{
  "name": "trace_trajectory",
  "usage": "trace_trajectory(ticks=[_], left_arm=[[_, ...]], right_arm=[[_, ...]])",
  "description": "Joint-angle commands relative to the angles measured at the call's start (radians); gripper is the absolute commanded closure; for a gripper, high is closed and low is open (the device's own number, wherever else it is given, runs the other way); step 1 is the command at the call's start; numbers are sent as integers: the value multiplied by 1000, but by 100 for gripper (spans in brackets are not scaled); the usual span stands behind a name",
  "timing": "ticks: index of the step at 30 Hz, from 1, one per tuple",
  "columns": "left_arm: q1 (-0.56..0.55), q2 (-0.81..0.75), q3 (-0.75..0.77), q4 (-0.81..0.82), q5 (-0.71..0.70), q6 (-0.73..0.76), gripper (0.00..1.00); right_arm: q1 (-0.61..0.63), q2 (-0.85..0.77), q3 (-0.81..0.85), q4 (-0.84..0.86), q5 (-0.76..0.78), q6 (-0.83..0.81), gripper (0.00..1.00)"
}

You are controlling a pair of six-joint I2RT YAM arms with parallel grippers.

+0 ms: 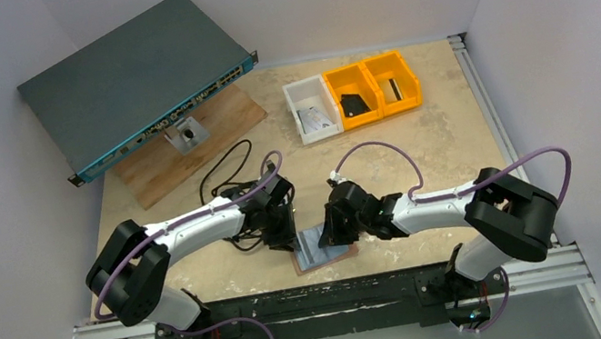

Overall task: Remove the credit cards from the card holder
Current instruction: Remove the credit card from the card holder.

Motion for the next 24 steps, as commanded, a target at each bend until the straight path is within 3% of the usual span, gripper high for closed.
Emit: trace_trajectory(ticks=[1, 17, 24], left_arm=[[-5, -57, -19, 6, -25, -13, 72], [-6, 0, -80, 206, 87, -39, 67], [-7, -3, -106, 305, 134, -68, 74]], right_arm=[[9, 92, -60, -120, 75, -23, 100], [8, 109, -51, -116, 74, -30, 100], [8, 125, -40, -106, 51, -40, 100]])
